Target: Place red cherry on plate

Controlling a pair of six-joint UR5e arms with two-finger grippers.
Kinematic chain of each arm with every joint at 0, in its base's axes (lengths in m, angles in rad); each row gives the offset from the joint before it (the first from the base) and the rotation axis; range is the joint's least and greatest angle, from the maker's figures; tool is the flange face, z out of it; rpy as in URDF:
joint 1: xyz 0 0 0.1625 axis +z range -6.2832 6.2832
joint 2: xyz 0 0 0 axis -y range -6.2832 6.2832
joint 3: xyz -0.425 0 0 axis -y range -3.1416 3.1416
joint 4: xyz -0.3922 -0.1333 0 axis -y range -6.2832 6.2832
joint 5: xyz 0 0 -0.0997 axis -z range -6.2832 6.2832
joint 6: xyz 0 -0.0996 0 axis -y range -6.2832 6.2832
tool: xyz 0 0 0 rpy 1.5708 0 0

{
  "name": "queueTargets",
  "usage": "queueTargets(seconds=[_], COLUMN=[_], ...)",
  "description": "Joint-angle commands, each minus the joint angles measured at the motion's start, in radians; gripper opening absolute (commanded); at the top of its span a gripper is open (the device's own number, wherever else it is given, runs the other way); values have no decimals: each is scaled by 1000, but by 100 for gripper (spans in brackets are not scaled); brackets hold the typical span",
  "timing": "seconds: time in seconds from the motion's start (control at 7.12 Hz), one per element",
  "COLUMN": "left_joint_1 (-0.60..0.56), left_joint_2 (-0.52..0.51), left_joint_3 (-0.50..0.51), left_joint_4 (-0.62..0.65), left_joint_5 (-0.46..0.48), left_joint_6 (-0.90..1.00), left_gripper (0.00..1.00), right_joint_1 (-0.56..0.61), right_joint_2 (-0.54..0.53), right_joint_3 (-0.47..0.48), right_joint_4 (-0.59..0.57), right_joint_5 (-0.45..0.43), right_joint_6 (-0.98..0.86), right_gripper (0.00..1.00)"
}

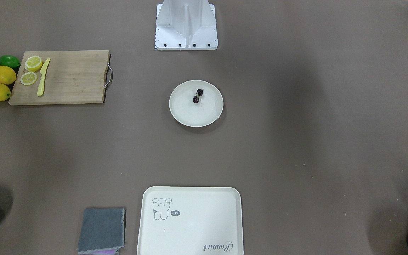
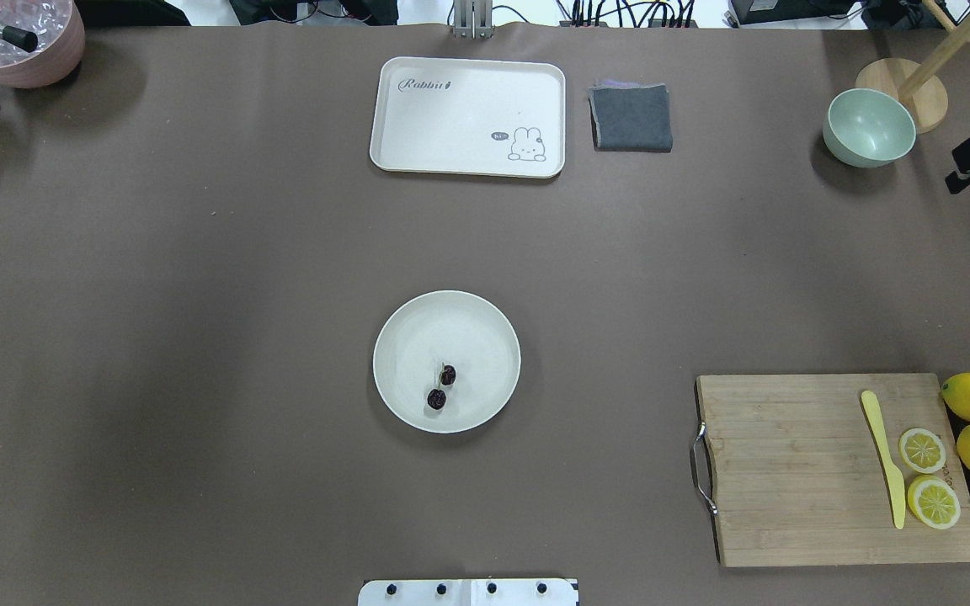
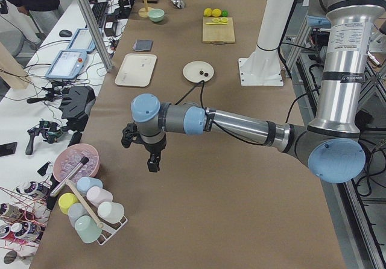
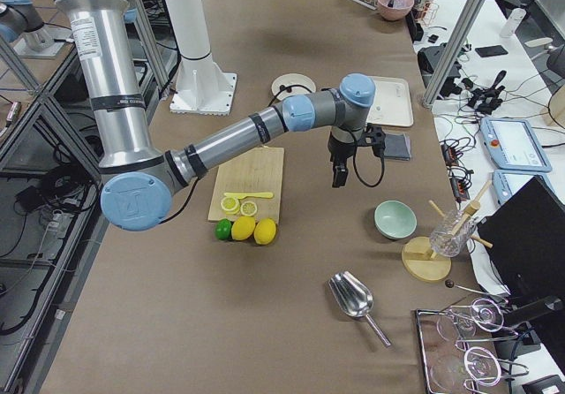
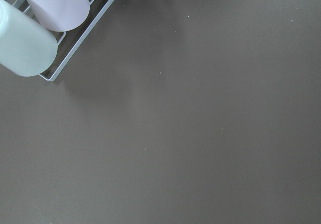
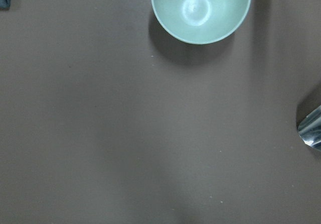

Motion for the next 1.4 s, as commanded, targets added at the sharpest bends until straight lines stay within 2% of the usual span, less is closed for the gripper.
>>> queueTargets(seconds=[0.0,0.28,0.42,0.7,0.84,1.26], left_joint_1=[-35,-69,-78,-79,-78,-79], left_joint_2=[9,32,55,89,135,154], left_joint_3=[106,102,92,60,18,-12], left_joint_4=[-2,-1,-2,-4,-4,-2], left_joint_5=[21,46,43,35,37,57], left_joint_6=[99,101,101,99,90,66], left_gripper=[98,98,98,98,98,98], right_joint_1=[76,92,96,119,154,193], right_joint_2=[-101,-190,-207,-184,-193,-226], right_joint_3=[45,92,79,-26,-44,-24], right_joint_4=[-4,-1,-1,3,2,2], right_joint_5=[18,59,75,108,127,129], right_joint_6=[-132,-186,-253,-365,-406,-420], right_gripper=[100,100,100,100,100,100])
